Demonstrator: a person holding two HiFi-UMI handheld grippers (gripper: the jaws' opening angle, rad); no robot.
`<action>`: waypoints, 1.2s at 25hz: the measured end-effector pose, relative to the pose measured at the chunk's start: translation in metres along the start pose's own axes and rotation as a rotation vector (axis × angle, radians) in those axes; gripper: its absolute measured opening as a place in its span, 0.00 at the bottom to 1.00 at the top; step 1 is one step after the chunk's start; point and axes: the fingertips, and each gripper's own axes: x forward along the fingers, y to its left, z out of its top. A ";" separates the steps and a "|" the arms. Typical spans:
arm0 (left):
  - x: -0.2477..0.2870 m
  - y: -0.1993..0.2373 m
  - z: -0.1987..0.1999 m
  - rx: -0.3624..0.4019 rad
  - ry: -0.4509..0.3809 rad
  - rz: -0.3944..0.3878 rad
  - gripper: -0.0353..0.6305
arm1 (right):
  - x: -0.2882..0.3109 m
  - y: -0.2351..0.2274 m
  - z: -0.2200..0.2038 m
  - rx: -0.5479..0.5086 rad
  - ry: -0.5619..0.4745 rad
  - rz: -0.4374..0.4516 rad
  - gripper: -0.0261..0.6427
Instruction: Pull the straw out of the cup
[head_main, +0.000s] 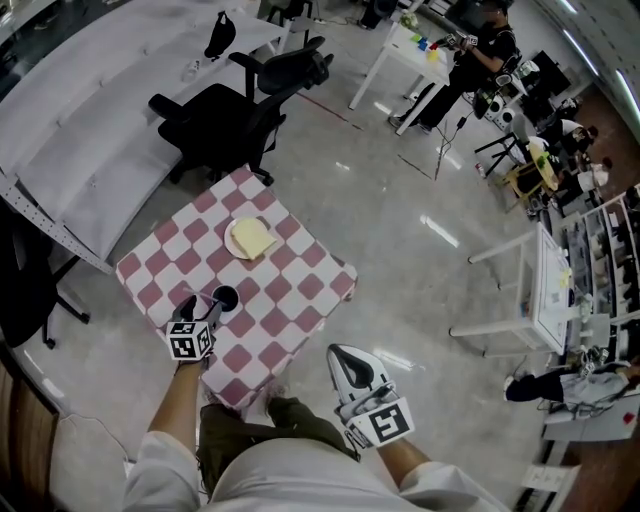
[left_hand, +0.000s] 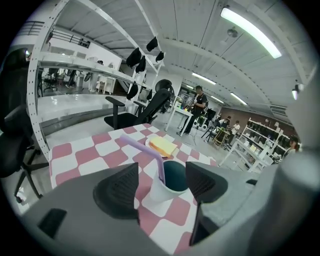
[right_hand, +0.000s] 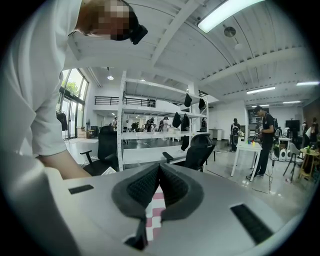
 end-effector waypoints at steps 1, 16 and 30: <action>0.002 0.001 -0.001 -0.008 0.004 0.000 0.50 | -0.001 -0.001 0.000 0.001 0.001 -0.002 0.05; 0.020 0.007 -0.006 -0.043 0.032 0.009 0.41 | -0.011 -0.012 -0.013 0.017 0.027 -0.025 0.05; 0.023 0.009 -0.002 -0.015 0.030 0.032 0.20 | -0.011 -0.014 -0.020 0.016 0.050 -0.030 0.04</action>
